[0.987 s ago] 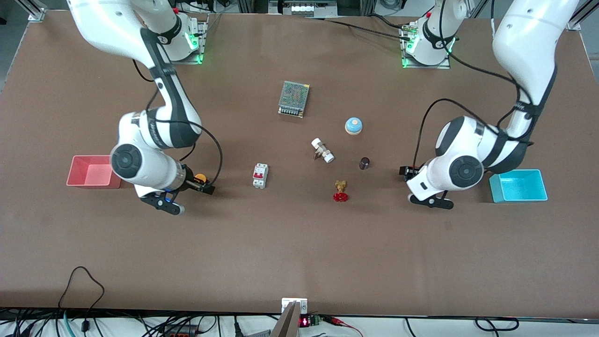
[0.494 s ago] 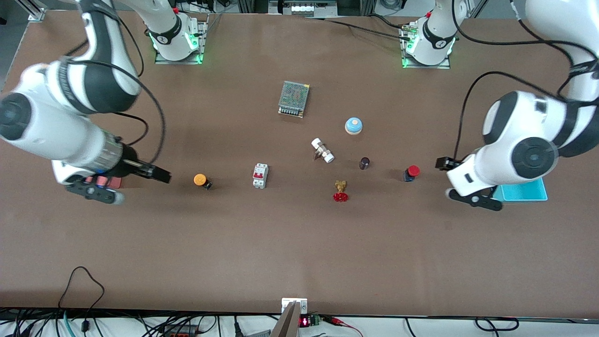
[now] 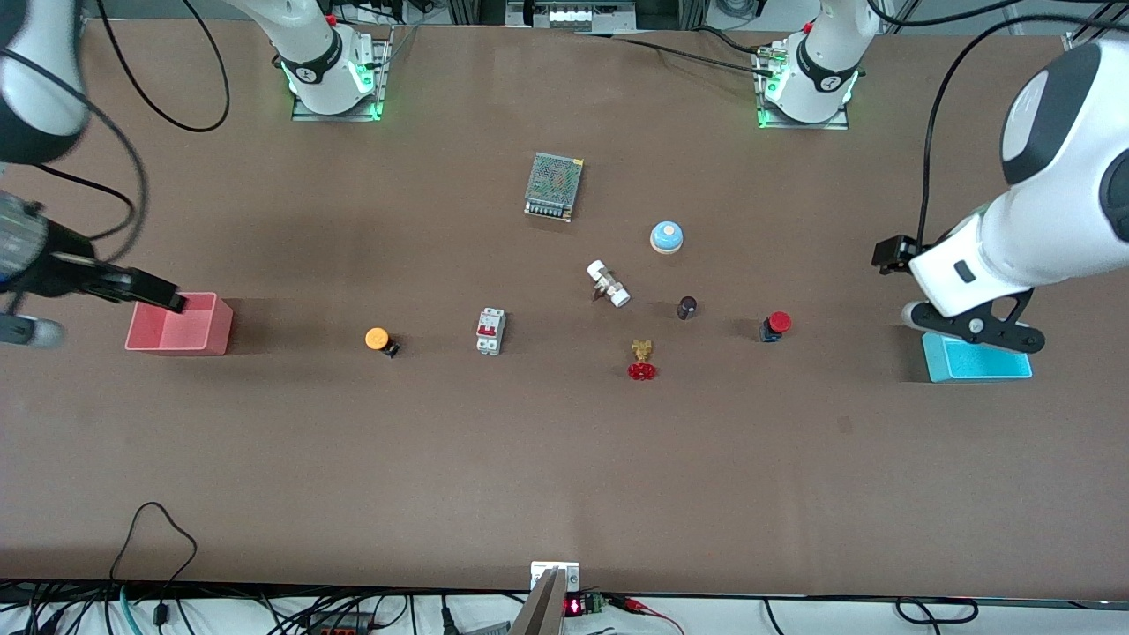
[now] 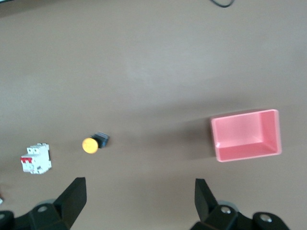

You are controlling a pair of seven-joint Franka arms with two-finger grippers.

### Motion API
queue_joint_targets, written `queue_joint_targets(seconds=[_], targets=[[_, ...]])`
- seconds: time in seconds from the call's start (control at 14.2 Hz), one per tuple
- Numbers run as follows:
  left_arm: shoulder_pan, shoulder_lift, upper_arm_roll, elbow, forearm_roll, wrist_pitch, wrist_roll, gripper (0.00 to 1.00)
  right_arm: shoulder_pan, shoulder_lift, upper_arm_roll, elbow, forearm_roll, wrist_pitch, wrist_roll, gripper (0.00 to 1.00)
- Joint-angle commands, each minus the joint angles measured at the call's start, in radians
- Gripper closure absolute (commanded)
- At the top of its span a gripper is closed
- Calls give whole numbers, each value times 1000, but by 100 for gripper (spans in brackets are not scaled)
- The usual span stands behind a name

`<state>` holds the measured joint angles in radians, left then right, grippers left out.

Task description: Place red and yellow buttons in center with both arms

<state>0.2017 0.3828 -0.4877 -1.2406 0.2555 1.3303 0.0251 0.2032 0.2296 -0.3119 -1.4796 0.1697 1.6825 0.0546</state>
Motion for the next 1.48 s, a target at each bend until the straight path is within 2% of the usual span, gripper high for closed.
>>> queue_joint_targets(seconds=[0.0,0.07,0.14,0.21,0.35,0.42,0.49,0.63,0.71,0.78,0.85,0.92,1.2,1.41], targets=[[16,19,-9,61,-1,-36,16,0,-239,-39,199,14,-16,-73,-36,0],[33,19,-6,61,2,-39,18,0,-284,-64,252,33,-38,-75,-36,0],[42,18,-11,61,1,-46,18,0,-291,-87,272,27,-95,-81,-39,0],[57,18,-14,61,-7,-58,18,0,-286,-105,277,12,-143,-83,-61,0],[70,7,1,61,-39,-59,28,0,-277,-124,278,-22,-170,-73,-94,0],[68,-27,20,47,-76,-56,47,0,-281,-133,275,-42,-170,-70,-104,0],[53,-57,73,21,-119,-49,73,0,-283,-148,272,-63,-170,-64,-114,0],[-61,-175,296,-122,-235,51,145,0,-285,-200,270,-131,-168,-23,-113,0],[-120,-258,393,-243,-274,129,162,0,-285,-235,270,-181,-167,12,-113,0],[-177,-348,446,-360,-275,215,150,0,-280,-269,270,-232,-168,41,-111,0],[-191,-414,458,-449,-280,310,148,0,-278,-285,272,-249,-171,39,-111,0],[-199,-451,459,-494,-272,395,151,0,-278,-291,272,-255,-170,20,-111,0],[-215,-456,459,-468,-275,299,124,0,-281,-315,269,-248,-170,-58,-105,0],[-231,-424,457,-375,-275,153,-29,0,-278,-319,273,-245,-173,-56,-104,0]])
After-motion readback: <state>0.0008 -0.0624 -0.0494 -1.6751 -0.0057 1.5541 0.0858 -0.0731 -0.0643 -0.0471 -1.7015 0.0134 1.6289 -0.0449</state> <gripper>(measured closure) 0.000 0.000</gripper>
